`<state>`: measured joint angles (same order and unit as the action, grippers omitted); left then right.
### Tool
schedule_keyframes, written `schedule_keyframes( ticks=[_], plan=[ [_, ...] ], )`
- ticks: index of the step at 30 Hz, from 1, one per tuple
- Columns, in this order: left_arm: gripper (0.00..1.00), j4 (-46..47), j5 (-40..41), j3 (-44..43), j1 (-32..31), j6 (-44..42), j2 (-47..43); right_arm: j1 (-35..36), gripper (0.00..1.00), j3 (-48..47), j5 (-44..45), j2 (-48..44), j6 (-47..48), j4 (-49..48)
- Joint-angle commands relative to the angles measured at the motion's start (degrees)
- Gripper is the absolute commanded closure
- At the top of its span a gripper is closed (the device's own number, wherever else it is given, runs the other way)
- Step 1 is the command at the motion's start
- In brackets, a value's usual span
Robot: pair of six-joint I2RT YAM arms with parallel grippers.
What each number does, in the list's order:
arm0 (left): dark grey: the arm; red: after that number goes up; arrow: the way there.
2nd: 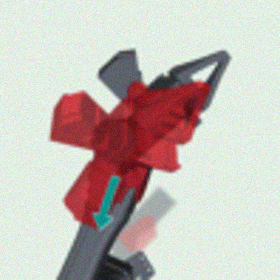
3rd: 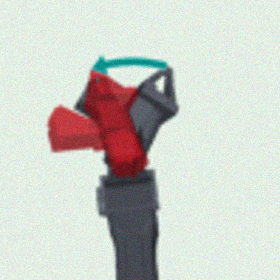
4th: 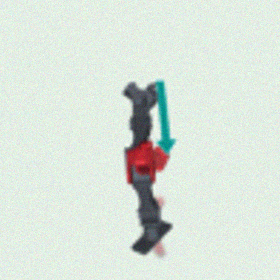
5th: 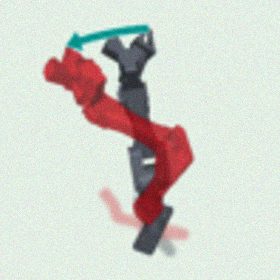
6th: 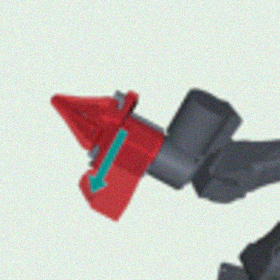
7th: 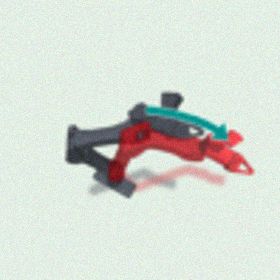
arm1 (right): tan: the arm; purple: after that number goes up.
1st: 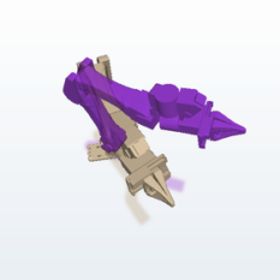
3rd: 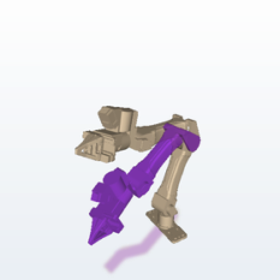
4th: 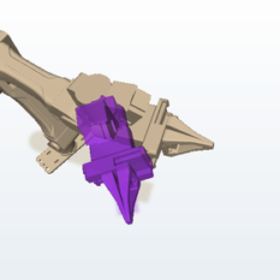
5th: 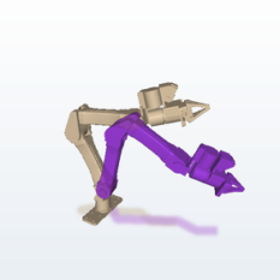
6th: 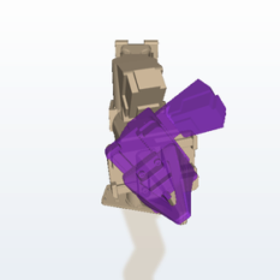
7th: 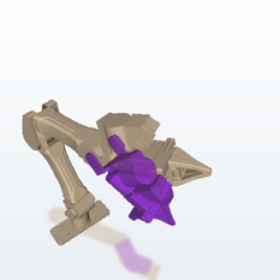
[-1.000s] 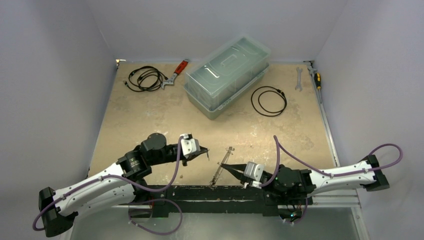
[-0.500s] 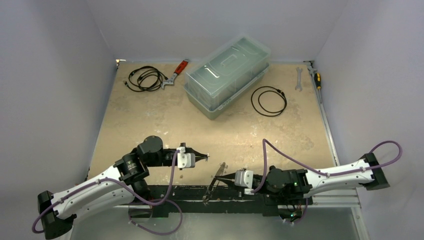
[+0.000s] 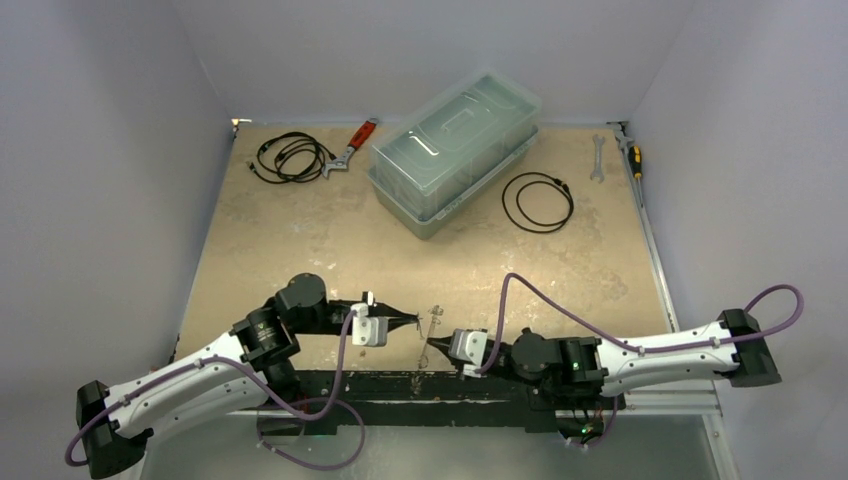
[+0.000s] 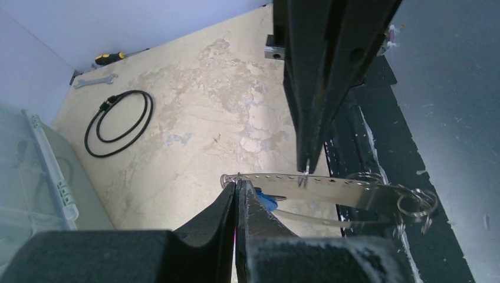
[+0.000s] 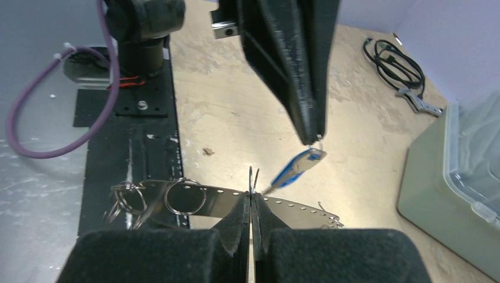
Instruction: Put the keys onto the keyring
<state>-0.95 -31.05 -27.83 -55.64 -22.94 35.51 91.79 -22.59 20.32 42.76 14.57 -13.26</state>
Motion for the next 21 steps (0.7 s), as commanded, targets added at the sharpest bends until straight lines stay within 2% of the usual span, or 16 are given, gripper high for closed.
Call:
schedule_keyframes(
  ticks=[1,21],
  plan=[
    [1.0,1.76,-4.34,1.41,-0.4,-5.87,-0.36,-2.77,1.0,-3.25,0.96,0.48,-0.09,-2.67],
    [1.0,-3.11,-1.64,0.55,-1.71,-8.81,1.58,-4.86,1.0,-3.34,-4.57,1.96,-0.15,-3.54]
  ],
)
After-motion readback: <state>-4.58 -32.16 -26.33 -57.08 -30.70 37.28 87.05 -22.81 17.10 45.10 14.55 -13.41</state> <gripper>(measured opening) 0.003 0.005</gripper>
